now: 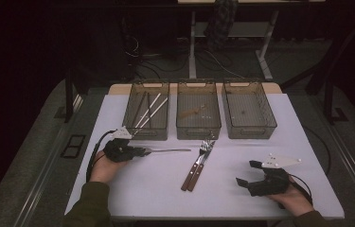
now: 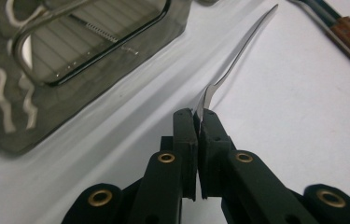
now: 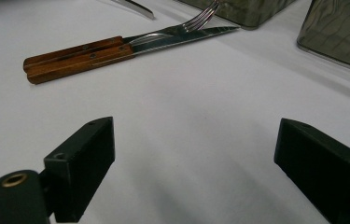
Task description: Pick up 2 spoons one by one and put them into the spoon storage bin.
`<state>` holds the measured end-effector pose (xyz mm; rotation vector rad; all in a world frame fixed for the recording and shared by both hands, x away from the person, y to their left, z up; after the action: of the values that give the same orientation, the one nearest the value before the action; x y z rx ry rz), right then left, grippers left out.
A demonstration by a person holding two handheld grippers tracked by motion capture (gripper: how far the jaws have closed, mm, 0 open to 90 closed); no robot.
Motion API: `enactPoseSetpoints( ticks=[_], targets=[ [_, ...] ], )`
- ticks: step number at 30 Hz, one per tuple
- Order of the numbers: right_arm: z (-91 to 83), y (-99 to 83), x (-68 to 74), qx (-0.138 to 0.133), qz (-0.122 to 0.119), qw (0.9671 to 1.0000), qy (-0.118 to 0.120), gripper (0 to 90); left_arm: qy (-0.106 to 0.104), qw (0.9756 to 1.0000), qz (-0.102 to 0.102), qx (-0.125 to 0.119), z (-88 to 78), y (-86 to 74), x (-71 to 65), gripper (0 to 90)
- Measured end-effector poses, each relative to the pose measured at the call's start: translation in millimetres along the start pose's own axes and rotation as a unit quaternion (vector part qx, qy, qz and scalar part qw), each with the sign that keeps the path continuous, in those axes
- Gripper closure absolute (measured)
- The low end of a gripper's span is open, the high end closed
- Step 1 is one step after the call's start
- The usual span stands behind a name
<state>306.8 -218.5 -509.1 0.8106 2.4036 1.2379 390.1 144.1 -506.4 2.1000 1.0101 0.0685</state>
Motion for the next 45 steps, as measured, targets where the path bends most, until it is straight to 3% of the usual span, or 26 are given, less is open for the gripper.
enactPoseSetpoints(
  ticks=[11, 23, 29, 45],
  targets=[
    [0.5, -0.4, -0.3, 0.001, 0.002, 1.0000, 0.001, 12.0, -0.012, 0.9992, 0.001, -0.037, -9.2, 16.7, -11.9, 86.9],
    [1.2, -1.0, -0.6, 0.003, 0.002, 1.0000, 0.000, 12.0, -0.021, 0.9962, -0.012, -0.084, -16.8, 44.0, -25.7, 86.9],
    [1.9, -1.3, -1.0, 0.003, 0.003, 1.0000, 0.000, 12.0, -0.016, 0.9944, -0.019, -0.103, -17.3, 60.1, -28.7, 87.0],
    [1.9, -1.2, -1.8, 0.002, 0.004, 1.0000, 0.001, 12.0, 0.033, 0.9889, -0.049, -0.137, -5.8, 105.4, -21.0, 87.0]
  ],
)
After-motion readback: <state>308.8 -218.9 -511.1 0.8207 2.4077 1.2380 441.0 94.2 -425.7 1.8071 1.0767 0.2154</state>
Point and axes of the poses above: each handheld gripper's, and its own axes: z roughly forward along the jaws, y roughly out of its top, x roughly to its left, the point moved 10 cm from there along z, roughly forward along the jaws, and after that the axes turned 11 degrees about -z, right-handed, at the moved point
